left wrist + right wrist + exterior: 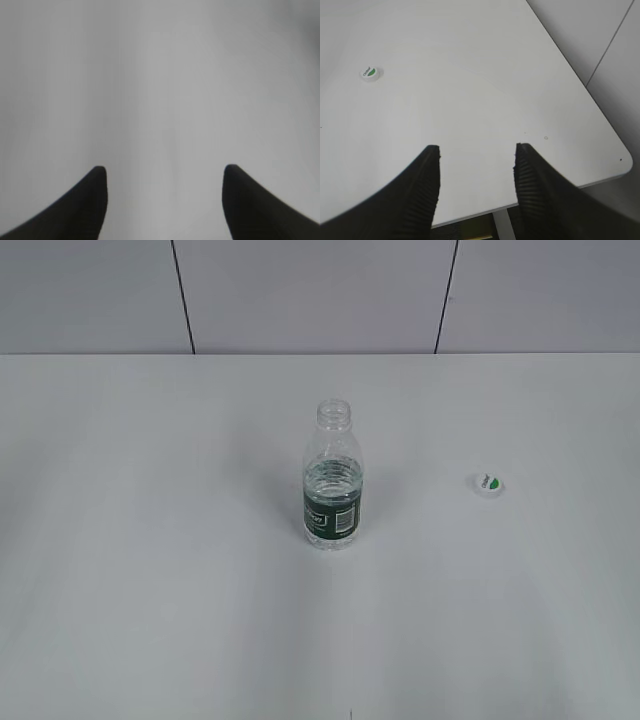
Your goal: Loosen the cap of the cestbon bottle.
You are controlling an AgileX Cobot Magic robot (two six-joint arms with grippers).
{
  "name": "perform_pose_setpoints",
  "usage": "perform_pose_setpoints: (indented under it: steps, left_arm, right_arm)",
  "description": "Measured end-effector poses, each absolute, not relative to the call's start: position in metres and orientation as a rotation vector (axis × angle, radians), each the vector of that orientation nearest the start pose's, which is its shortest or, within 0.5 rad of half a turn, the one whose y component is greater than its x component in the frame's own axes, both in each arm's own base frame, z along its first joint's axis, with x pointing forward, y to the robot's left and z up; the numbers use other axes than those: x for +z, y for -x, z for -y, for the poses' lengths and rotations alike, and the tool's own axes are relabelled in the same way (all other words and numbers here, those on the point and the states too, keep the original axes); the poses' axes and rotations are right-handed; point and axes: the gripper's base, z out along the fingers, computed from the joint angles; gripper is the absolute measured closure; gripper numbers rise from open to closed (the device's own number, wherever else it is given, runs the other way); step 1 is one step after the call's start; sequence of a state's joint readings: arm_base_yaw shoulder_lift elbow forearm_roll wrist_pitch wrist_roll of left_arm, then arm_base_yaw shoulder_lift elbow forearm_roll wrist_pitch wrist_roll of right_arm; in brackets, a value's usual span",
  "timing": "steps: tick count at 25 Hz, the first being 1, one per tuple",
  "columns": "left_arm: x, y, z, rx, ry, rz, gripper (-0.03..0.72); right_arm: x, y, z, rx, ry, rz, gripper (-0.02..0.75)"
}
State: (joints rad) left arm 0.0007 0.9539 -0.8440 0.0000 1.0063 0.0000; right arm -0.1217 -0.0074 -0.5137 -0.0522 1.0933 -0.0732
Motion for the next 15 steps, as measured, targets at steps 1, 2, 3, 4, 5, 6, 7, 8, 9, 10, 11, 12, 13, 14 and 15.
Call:
perform_pose_setpoints:
  steps: [1, 2, 3, 4, 5, 6, 7, 8, 9, 10, 11, 12, 13, 14, 15]
  left_arm:
    - [0.313, -0.155, 0.000, 0.000, 0.001, -2.584, 0.242]
    - [0.310, -0.145, 0.000, 0.001, 0.002, -2.575, 0.242]
    - [0.310, -0.134, 0.000, 0.001, 0.003, -2.555, 0.242]
    - [0.311, -0.119, 0.000, 0.002, 0.005, -2.518, 0.242]
    - [0.309, -0.109, 0.000, 0.002, 0.005, -2.509, 0.242]
    - [0.306, -0.101, 0.000, 0.002, 0.005, -2.504, 0.242]
    - [0.305, -0.092, -0.001, 0.010, 0.003, -2.487, 0.242]
    - [0.303, -0.084, -0.001, 0.011, 0.003, -2.468, 0.242]
    - [0.302, -0.077, -0.001, 0.012, 0.003, -2.453, 0.242]
    - [0.301, -0.069, -0.001, 0.012, 0.003, -2.427, 0.242]
    - [0.300, -0.062, -0.001, 0.015, 0.003, -2.397, 0.242]
    - [0.299, -0.055, -0.001, 0.015, 0.003, -2.369, 0.242]
    - [0.298, -0.049, -0.001, 0.016, 0.003, -2.348, 0.242]
    - [0.297, -0.043, -0.001, 0.017, 0.003, -2.317, 0.242]
    - [0.296, -0.036, -0.001, 0.009, 0.004, -2.287, 0.242]
  right_arm:
    - [0.278, 0.010, 0.003, -0.183, -0.054, -2.059, 0.364]
    - [0.278, 0.010, 0.003, -0.183, -0.054, -2.059, 0.364]
    - [0.278, 0.010, 0.003, -0.183, -0.054, -2.059, 0.364]
    - [0.278, 0.010, 0.003, -0.183, -0.054, -2.059, 0.364]
    - [0.278, 0.010, 0.003, -0.183, -0.054, -2.059, 0.364]
    - [0.278, 0.010, 0.003, -0.183, -0.054, -2.059, 0.364]
    - [0.278, 0.010, 0.003, -0.183, -0.054, -2.059, 0.364]
    - [0.278, 0.010, 0.003, -0.183, -0.054, -2.059, 0.364]
    - [0.278, 0.010, 0.003, -0.183, -0.054, -2.059, 0.364]
    - [0.278, 0.010, 0.003, -0.183, -0.054, -2.059, 0.364]
    - [0.278, 0.010, 0.003, -0.183, -0.054, -2.059, 0.364]
    - [0.278, 0.010, 0.003, -0.183, -0.054, -2.059, 0.364]
    - [0.278, 0.010, 0.003, -0.183, -0.054, -2.059, 0.364]
    - [0.278, 0.010, 0.003, -0.183, -0.054, -2.059, 0.364]
    - [0.278, 0.010, 0.003, -0.183, -0.054, -2.059, 0.364]
